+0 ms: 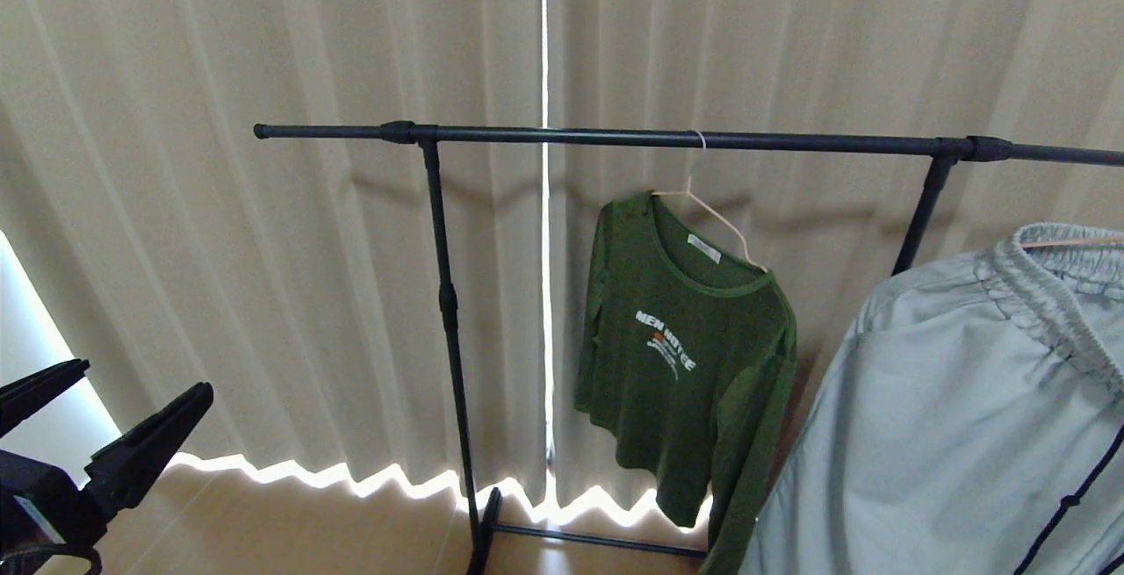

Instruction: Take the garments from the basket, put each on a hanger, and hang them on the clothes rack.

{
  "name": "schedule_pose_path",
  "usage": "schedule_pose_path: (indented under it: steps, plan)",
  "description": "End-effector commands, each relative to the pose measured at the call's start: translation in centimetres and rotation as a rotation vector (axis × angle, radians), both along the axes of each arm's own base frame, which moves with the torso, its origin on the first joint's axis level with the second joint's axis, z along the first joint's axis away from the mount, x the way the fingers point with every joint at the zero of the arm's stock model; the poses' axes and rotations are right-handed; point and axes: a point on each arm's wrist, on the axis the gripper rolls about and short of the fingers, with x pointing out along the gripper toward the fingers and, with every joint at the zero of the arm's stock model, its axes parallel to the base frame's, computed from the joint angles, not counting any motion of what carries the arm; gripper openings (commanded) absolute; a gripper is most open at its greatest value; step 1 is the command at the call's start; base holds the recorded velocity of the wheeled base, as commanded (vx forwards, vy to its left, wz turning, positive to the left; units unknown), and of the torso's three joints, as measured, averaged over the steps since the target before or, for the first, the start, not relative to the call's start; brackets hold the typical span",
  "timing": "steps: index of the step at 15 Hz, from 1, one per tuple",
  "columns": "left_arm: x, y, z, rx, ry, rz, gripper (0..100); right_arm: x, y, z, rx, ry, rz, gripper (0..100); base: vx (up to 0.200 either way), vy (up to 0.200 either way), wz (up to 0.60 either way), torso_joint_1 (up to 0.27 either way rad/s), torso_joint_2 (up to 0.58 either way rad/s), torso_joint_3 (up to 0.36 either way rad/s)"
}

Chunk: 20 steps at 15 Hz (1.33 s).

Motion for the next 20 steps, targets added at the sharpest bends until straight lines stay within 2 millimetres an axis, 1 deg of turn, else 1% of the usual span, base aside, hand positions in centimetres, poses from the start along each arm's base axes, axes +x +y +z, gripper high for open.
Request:
schedule_pose_path:
  steps: [1, 5, 8, 11, 12, 14, 15, 16, 17, 18, 20]
  plan:
    - [0.1, 0.0, -0.1, 0.001, 0.009, 0.0, 100, 2.0, -0.7, -0.6, 0.018, 0.047, 0.0, 0, 0.2, 0.0, 0.0, 0.007, -0.01, 0.007]
    - [0.5, 0.0, -0.4, 0.005, 0.036, 0.001, 100, 2.7, -0.8, -0.9, 0.025, 0.066, 0.013, 0, 0.2, 0.0, 0.0, 0.011, 0.0, 0.001]
    - [0.6, -0.1, -0.5, 0.006, 0.042, 0.001, 100, 3.1, -0.5, -1.1, 0.026, 0.072, 0.047, 0, 0.2, 0.0, 0.0, 0.007, 0.01, 0.001]
    - [0.4, 0.0, -0.6, 0.01, 0.04, 0.001, 100, 4.2, -0.3, -1.4, 0.038, 0.093, 0.077, 0, 0.2, 0.0, 0.0, 0.007, 0.0, -0.001]
    - [0.3, 0.0, -0.9, 0.016, 0.049, -0.001, 100, 4.7, -0.3, -1.3, 0.04, 0.099, 0.083, 0, 0.2, 0.0, 0.0, 0.012, 0.0, -0.002]
    - [-0.1, 0.0, -0.7, 0.015, 0.024, -0.006, 100, 5.6, -0.4, -1.3, 0.044, 0.112, 0.094, 0, 0.0, 0.0, 0.0, 0.0, 0.0, 0.0]
    - [-0.1, 0.0, -0.4, 0.01, 0.008, -0.006, 100, 6.0, -0.4, -1.2, 0.045, 0.115, 0.097, 0, 0.0, 0.0, 0.0, 0.0, 0.0, 0.0]
    - [-0.4, 0.0, 0.3, 0.002, -0.028, 0.001, 100, 6.9, -0.7, -1.3, 0.053, 0.127, 0.097, 0, 0.0, 0.0, 0.0, 0.0, 0.0, 0.0]
    - [-0.4, 0.0, 0.3, 0.001, -0.031, 0.001, 100, 7.0, -0.7, -1.3, 0.053, 0.129, 0.097, 0, 0.0, 0.0, 0.0, 0.0, 0.0, 0.0]
    - [-1.4, 0.2, 0.9, -0.006, -0.088, 0.003, 100, 8.3, -0.6, -1.7, 0.065, 0.151, 0.111, 0, 0.0, 0.0, 0.0, 0.0, 0.0, 0.0]
    - [-2.3, 0.3, 1.6, -0.007, -0.145, 0.003, 100, 9.3, -0.5, -2.0, 0.071, 0.169, 0.105, 0, 0.0, 0.0, 0.0, 0.0, 0.0, 0.0]
